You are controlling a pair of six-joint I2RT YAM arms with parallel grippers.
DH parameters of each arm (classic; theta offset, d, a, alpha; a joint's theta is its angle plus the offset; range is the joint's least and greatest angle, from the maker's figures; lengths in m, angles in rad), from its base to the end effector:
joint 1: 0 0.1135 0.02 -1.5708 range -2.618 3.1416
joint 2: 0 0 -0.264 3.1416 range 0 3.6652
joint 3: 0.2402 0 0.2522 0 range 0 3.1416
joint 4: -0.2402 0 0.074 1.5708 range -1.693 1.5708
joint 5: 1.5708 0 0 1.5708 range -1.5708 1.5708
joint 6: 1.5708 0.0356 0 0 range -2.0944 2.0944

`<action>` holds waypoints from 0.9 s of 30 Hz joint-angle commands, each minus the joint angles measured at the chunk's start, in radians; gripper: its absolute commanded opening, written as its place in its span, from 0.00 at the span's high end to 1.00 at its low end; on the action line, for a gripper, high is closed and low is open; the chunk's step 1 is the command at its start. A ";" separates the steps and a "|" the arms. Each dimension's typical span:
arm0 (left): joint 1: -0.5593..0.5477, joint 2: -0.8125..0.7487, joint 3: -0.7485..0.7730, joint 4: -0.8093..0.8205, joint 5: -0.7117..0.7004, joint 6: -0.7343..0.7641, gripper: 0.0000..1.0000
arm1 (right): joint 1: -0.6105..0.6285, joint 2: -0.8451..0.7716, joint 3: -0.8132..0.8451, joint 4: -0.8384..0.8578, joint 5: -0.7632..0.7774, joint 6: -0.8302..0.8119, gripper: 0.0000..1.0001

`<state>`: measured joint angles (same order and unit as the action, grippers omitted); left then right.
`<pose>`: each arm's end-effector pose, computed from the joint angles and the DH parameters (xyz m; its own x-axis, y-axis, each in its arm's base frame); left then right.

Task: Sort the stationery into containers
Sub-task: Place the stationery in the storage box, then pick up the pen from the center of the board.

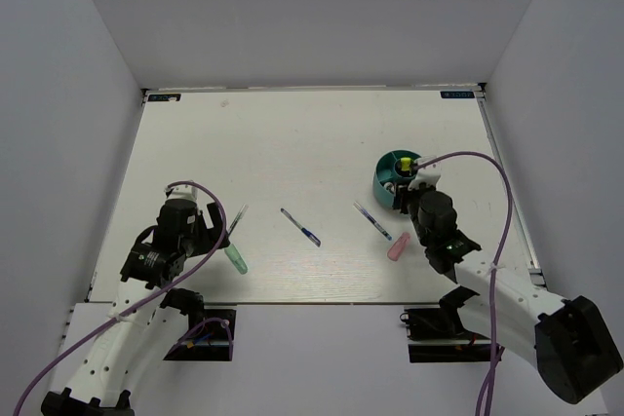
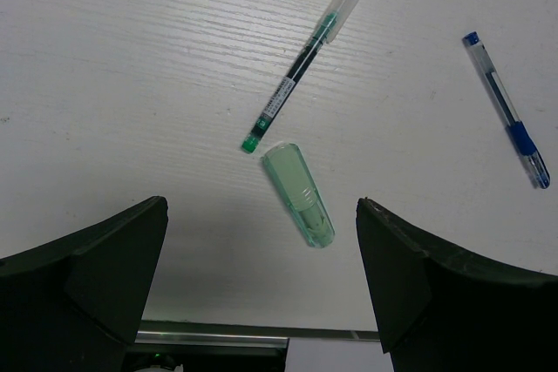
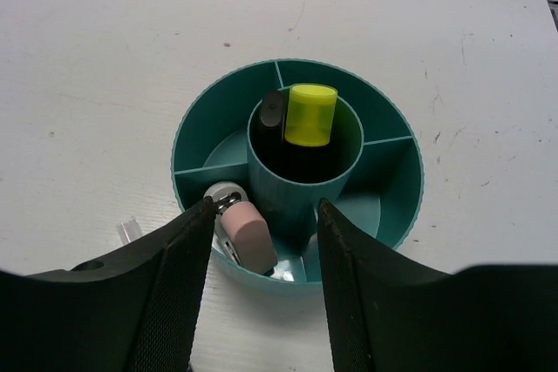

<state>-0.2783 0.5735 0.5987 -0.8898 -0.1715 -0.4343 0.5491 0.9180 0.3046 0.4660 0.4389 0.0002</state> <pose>0.1097 -0.0250 0.2399 -0.7327 -0.2218 -0.6433 -0.1589 0.9750 -0.1553 0.1781 0.0912 0.2157 -0.1253 -0.0764 -0.9892 -0.1139 0.9915 -0.0622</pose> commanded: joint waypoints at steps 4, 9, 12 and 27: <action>0.005 0.006 -0.008 0.017 0.029 0.008 0.05 | -0.005 -0.048 0.168 -0.194 -0.065 0.032 0.69; 0.004 0.090 0.003 0.023 0.066 0.020 0.91 | 0.000 -0.033 0.362 -0.636 -0.818 -0.257 1.00; 0.004 0.225 0.052 -0.018 0.046 0.020 1.00 | 0.005 0.045 0.424 -0.762 -1.028 -0.307 0.67; -0.018 0.827 0.354 0.130 0.052 0.157 0.39 | 0.015 0.357 0.636 -0.991 -0.853 -0.255 0.68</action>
<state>-0.2848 1.3544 0.8932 -0.8192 -0.1310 -0.3244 0.5587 1.2625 0.8978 -0.4843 -0.4183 -0.2653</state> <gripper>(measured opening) 0.615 0.324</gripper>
